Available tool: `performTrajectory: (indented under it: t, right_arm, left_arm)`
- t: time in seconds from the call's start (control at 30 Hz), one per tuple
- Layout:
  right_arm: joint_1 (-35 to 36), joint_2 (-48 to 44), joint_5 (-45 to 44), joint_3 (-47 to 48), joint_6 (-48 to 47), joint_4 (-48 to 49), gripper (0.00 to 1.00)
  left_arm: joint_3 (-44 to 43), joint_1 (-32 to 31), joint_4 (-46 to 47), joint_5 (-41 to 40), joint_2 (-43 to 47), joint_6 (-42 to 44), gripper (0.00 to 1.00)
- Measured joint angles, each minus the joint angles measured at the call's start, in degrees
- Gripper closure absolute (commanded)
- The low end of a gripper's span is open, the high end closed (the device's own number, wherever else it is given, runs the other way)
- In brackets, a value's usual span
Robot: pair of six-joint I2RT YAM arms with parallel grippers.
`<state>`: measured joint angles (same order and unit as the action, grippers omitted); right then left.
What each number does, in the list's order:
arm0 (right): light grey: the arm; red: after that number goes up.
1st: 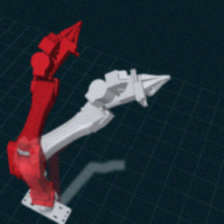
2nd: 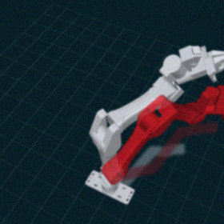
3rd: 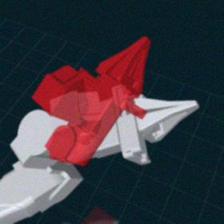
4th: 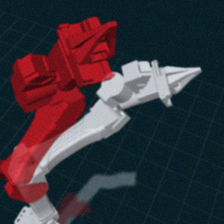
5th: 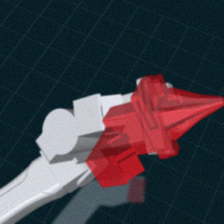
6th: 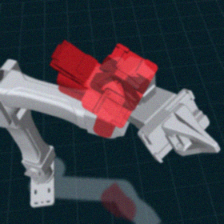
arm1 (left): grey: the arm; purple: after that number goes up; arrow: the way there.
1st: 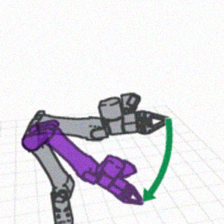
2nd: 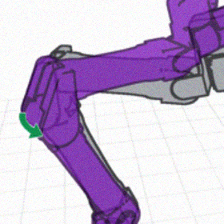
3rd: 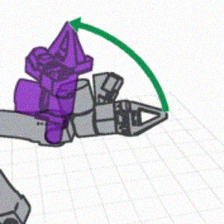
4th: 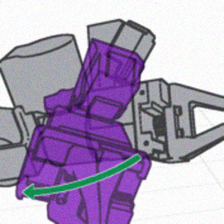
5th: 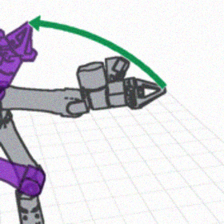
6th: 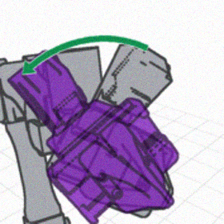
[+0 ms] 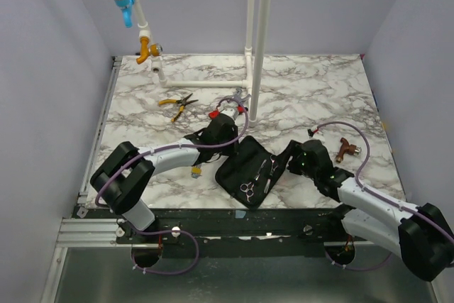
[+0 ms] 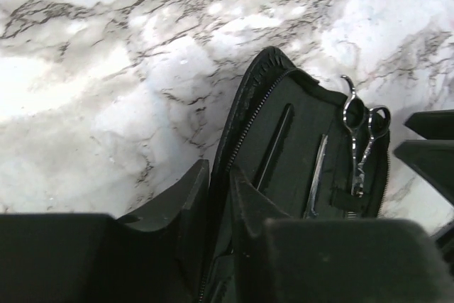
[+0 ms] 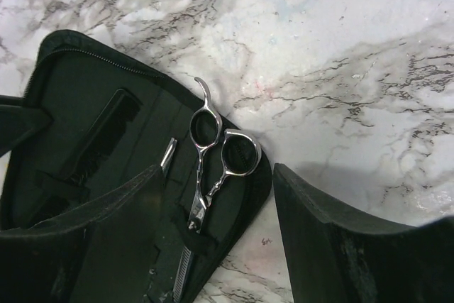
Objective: Sort the hair-cutting tools
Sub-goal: Adjust the hairdressing tool bag at the center of the board.
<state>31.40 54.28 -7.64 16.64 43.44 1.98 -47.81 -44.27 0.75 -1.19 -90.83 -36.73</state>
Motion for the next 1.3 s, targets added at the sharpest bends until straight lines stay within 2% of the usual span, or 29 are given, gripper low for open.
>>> performTrajectory:
  t: [0.13,0.33,0.43,0.53,0.67,0.77,0.87,1.07,1.2,1.3]
  right_arm:
    - [0.0,3.0,-0.2,1.0,0.0,0.1,0.34]
    - [0.0,1.1,-0.2,1.0,0.0,0.0,0.34]
    - [0.0,-1.7,-0.2,1.0,0.0,-0.5,0.34]
    - [0.0,-4.8,-0.2,1.0,0.0,-1.5,0.34]
    - [0.0,-8.0,-0.2,1.0,0.0,-3.2,0.34]
    - [0.0,-9.4,-0.2,1.0,0.0,-4.9,0.34]
    - [0.0,-10.1,-0.2,1.0,0.0,-5.7,0.34]
    - [0.0,-11.4,0.0,1.0,0.1,-6.4,0.34]
    - [0.0,-12.3,0.0,1.0,0.1,-6.4,0.34]
    - [0.0,-12.4,0.1,0.8,0.2,-6.3,0.34]
  left_arm:
    - [-1.2,0.0,0.9,3.5,-0.5,2.3,1.00]
    - [-3.3,0.1,2.0,8.7,-1.9,5.6,0.98]
    - [-6.3,0.1,2.2,11.4,-4.4,7.8,0.84]
    - [-10.1,0.1,2.1,13.3,-7.4,9.7,0.62]
    - [-16.2,0.1,1.7,14.4,-11.1,11.5,0.46]
    - [-17.2,0.1,1.0,13.8,-10.7,11.3,0.37]
    - [-13.8,0.1,-0.6,10.4,-6.3,9.7,0.36]
    - [2.5,-1.0,-5.9,-3.5,15.6,-0.1,0.36]
    - [11.6,-6.8,-11.0,-13.1,28.1,-8.8,0.37]
    - [16.1,-11.2,-13.4,-15.9,30.8,-13.6,0.38]
